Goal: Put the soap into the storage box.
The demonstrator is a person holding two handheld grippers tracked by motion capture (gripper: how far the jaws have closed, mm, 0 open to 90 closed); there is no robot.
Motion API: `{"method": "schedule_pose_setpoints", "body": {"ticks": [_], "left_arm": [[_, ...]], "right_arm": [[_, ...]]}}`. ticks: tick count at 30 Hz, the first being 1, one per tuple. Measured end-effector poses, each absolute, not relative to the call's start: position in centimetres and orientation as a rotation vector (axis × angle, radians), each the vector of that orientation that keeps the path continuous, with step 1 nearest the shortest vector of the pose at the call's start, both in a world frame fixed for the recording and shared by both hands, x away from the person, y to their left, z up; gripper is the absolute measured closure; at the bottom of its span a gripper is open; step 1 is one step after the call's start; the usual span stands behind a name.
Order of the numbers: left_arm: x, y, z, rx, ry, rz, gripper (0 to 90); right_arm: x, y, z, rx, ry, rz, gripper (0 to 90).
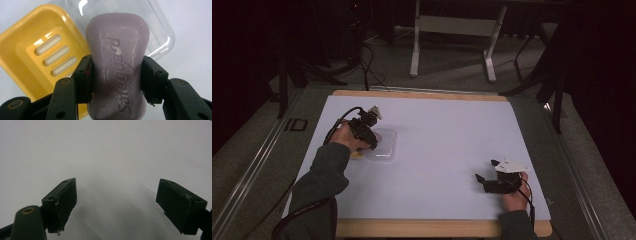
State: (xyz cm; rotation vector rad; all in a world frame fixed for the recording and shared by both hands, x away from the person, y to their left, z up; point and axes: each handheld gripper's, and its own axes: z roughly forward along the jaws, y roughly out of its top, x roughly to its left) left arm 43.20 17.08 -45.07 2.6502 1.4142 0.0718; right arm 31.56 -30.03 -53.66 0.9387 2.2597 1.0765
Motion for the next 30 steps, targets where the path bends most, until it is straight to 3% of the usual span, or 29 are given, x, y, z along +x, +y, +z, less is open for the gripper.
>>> {"method": "schedule_pose_setpoints", "body": {"ticks": [30], "left_arm": [[43.7, 19.1, -45.1, 2.532, 1.568, 0.129, 49.8]], "right_arm": [[31.5, -30.0, -53.7, 0.939, 2.258, 1.077, 16.6]]}}
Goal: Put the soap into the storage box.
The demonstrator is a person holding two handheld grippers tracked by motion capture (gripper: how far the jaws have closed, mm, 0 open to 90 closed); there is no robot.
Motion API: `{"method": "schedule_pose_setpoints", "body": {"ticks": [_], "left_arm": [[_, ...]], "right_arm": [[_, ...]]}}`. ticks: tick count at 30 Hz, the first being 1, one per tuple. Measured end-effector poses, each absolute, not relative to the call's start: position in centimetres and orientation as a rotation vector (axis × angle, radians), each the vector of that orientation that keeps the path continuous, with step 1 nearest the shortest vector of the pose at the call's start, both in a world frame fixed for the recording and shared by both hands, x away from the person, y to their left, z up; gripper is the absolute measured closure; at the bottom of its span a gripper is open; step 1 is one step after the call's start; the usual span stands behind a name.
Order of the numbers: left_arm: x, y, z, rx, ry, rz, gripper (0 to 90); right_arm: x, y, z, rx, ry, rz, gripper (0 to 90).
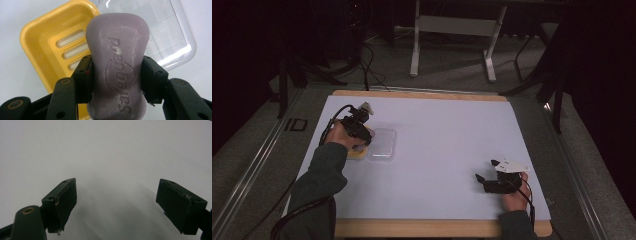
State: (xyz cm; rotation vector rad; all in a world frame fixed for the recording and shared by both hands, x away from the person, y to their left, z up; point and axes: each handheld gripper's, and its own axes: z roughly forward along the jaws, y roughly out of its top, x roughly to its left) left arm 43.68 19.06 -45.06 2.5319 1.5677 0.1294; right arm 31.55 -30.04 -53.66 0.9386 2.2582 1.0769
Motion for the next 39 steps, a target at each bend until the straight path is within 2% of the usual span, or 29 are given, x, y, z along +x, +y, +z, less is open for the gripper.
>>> {"method": "schedule_pose_setpoints", "body": {"ticks": [21, 39], "left_arm": [[44.1, 20.5, -45.0, 2.43, 1.697, 0.212, 49.8], [44.4, 20.3, -45.2, 2.378, 1.749, 0.197, 49.8]], "right_arm": [[31.5, -30.0, -53.7, 0.935, 2.256, 1.074, 16.7], [31.5, -30.0, -53.7, 0.931, 2.259, 1.071, 16.6]]}}
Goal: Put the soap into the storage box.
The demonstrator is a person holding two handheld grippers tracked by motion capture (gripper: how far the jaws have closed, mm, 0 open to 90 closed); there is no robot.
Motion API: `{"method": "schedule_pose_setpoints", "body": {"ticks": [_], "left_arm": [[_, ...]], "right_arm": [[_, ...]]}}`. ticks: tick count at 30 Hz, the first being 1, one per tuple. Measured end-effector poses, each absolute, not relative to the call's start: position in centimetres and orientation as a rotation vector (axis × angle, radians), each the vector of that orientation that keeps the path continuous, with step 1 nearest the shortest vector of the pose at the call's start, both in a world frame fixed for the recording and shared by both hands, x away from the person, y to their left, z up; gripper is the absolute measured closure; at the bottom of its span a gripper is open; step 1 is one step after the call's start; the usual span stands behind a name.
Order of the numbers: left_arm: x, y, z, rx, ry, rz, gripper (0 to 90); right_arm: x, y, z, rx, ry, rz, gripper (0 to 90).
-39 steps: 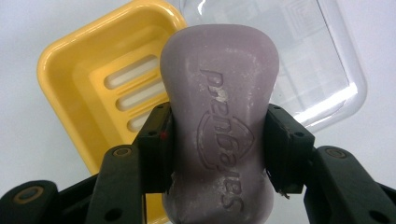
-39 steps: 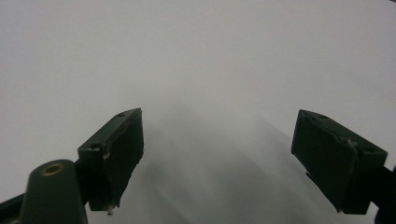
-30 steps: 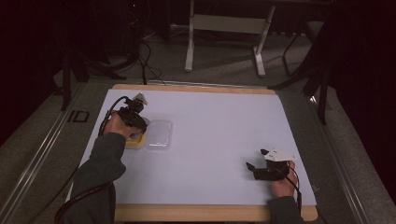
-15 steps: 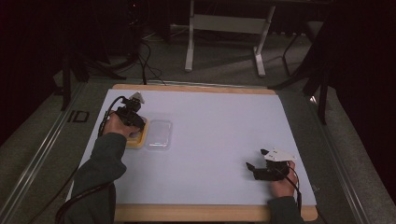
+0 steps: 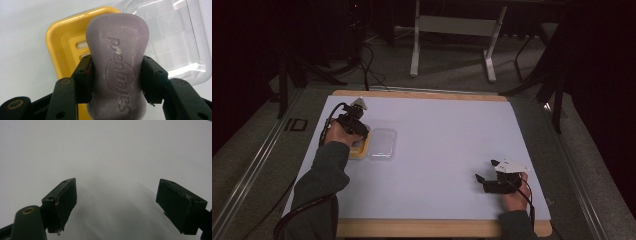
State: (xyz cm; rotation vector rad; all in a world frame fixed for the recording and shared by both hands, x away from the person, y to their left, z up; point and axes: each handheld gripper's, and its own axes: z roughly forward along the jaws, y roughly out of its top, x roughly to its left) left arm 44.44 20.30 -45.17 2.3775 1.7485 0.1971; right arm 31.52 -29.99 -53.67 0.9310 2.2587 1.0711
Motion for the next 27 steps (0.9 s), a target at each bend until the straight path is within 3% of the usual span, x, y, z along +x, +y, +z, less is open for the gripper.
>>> {"method": "schedule_pose_setpoints", "body": {"ticks": [27], "left_arm": [[44.61, 21.32, -45.65, 2.296, 1.851, 0.181, 49.8]], "right_arm": [[31.53, -29.94, -53.7, 0.93, 2.26, 1.07, 16.7]]}}
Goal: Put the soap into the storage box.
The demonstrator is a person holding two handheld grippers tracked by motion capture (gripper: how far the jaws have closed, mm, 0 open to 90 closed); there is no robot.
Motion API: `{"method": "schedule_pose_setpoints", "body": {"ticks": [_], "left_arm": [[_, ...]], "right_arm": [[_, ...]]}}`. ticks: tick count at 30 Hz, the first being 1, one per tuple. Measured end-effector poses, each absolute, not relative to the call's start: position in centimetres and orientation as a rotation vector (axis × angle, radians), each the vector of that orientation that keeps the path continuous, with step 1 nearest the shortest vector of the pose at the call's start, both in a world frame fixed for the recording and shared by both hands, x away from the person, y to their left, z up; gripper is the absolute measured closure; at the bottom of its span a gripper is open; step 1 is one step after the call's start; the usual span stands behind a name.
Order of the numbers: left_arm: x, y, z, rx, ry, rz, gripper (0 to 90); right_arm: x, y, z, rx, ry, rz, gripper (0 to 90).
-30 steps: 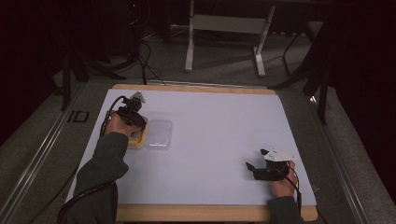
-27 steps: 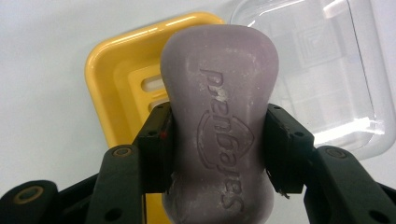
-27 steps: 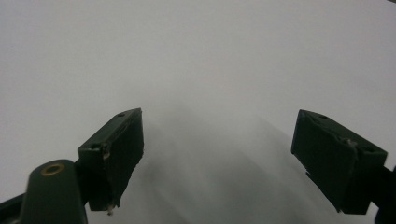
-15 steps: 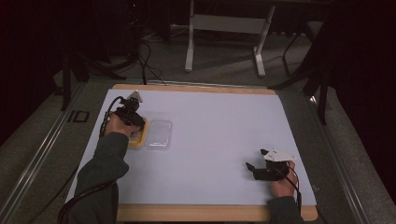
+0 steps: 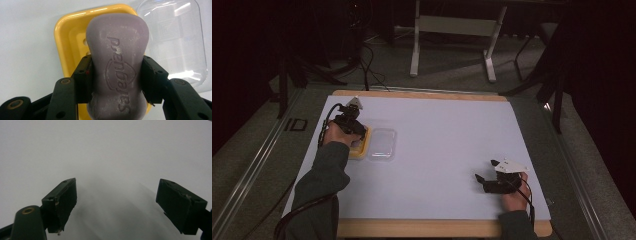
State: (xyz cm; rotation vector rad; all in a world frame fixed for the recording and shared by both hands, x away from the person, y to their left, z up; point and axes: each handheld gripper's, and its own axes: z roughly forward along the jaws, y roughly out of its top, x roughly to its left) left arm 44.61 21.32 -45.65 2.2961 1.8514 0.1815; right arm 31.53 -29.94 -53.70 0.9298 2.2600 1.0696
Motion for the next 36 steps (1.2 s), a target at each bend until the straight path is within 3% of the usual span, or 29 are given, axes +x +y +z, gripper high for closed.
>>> {"method": "schedule_pose_setpoints", "body": {"ticks": [36], "left_arm": [[44.8, 22.2, -47.2, 2.253, 1.93, 0.173, 49.8]], "right_arm": [[31.5, -29.9, -53.7, 0.928, 2.262, 1.062, 16.6]]}}
